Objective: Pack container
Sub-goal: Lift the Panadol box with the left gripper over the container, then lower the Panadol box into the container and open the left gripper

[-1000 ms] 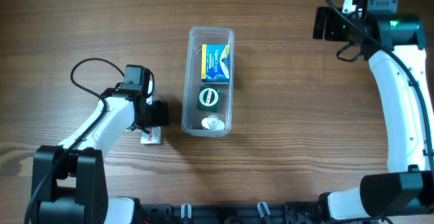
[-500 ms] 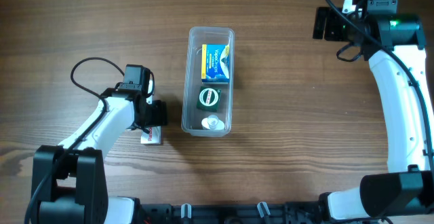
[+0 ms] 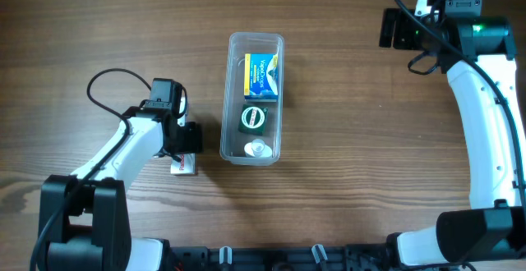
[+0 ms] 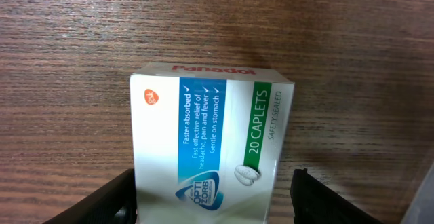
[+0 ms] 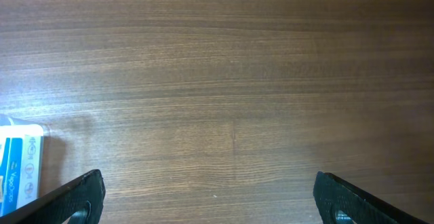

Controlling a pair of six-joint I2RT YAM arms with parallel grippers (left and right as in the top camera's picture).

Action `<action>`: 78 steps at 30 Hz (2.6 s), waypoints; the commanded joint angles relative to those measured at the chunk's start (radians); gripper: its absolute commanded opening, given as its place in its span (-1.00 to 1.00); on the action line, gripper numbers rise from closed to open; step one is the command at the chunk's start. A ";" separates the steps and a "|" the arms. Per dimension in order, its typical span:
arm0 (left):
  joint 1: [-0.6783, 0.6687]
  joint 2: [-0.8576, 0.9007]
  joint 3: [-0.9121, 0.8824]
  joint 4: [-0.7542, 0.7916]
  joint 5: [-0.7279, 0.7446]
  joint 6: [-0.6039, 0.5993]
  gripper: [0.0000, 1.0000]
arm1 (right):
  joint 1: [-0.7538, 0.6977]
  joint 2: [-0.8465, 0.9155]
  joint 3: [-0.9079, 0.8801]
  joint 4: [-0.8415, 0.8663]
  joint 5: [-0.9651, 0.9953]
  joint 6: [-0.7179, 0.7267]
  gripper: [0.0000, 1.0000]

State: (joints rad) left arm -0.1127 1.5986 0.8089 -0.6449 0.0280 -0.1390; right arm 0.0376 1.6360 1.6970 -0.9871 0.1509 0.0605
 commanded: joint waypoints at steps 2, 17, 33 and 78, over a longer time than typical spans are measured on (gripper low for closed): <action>0.006 0.040 -0.007 0.014 -0.003 0.024 0.41 | 0.000 -0.009 0.011 0.003 0.007 0.018 0.99; 0.006 0.006 0.019 0.009 -0.002 0.018 0.02 | 0.000 -0.009 0.011 0.003 0.007 0.018 0.99; -0.016 -0.208 0.304 -0.159 0.167 -0.109 -0.05 | 0.000 -0.009 0.011 0.003 0.007 0.018 0.99; -0.396 -0.010 0.304 -0.039 0.026 -0.153 -0.01 | 0.000 -0.009 0.011 0.004 0.007 0.018 0.99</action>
State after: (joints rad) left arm -0.4995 1.5509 1.0981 -0.6735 0.0685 -0.2840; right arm 0.0376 1.6360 1.6970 -0.9867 0.1509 0.0605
